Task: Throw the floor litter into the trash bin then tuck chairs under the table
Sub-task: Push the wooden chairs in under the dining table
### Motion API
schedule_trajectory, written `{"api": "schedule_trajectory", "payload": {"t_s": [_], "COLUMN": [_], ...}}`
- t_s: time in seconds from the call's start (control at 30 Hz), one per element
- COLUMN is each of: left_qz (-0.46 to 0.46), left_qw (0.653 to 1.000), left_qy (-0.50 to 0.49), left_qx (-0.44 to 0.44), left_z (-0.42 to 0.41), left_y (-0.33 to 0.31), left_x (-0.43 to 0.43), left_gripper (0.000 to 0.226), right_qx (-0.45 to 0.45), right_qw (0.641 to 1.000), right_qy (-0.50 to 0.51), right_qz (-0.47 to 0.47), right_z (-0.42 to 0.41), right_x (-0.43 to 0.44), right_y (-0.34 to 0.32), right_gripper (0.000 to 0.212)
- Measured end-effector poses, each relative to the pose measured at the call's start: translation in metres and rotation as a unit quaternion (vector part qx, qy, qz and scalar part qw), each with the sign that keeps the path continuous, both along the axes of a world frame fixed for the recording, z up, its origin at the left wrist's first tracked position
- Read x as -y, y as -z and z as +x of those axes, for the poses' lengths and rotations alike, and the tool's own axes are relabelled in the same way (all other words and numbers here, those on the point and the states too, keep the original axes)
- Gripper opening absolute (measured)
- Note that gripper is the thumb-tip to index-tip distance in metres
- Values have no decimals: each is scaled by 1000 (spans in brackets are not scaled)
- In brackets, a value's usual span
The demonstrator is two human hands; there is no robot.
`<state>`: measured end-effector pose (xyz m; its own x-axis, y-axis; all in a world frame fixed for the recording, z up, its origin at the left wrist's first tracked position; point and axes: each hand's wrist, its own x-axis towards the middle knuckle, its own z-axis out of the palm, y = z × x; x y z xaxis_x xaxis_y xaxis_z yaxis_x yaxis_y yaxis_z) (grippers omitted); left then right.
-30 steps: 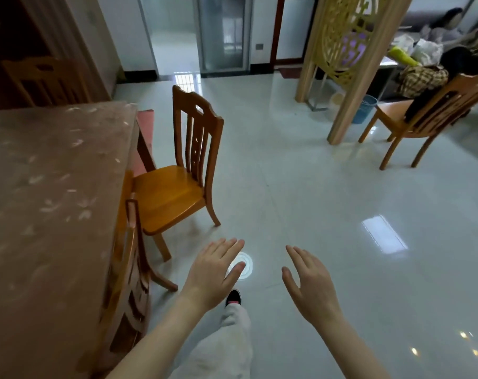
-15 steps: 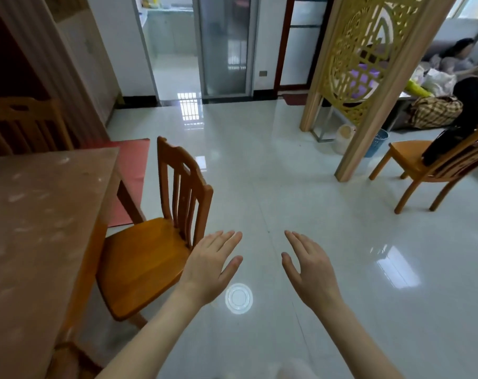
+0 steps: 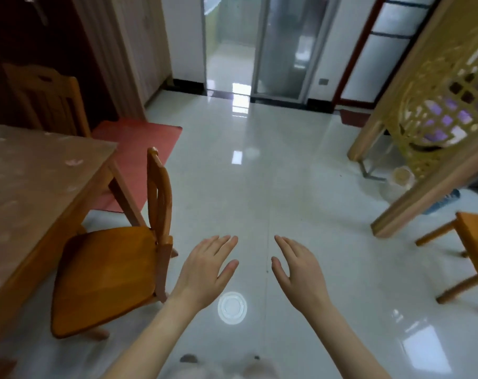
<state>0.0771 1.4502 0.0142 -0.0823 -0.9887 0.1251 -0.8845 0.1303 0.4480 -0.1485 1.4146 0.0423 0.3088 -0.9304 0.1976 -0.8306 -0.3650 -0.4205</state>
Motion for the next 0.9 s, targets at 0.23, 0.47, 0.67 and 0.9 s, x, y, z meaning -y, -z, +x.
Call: {"api": "schedule_trajectory", "payload": {"t_s": [0.23, 0.47, 0.67, 0.9], "left_qz": [-5, 39, 34, 37], "left_qw": [989, 961, 923, 880], "left_qy": [-146, -275, -382, -473], "left_qx": [-16, -12, -5, 2], "left_z": [12, 68, 139, 160], "left_y": [-18, 14, 7, 1], "left_x": [66, 105, 147, 160], "left_gripper": [59, 65, 54, 56], "right_qx": [10, 3, -34, -55], "right_qw": [988, 956, 916, 822], "right_qy": [-151, -291, -399, -567], "right_qz": [-4, 24, 9, -14], "right_z": [37, 130, 228, 309], "right_x": [137, 225, 303, 358], "right_y": [-7, 23, 19, 15], "right_gripper": [44, 44, 46, 60]}}
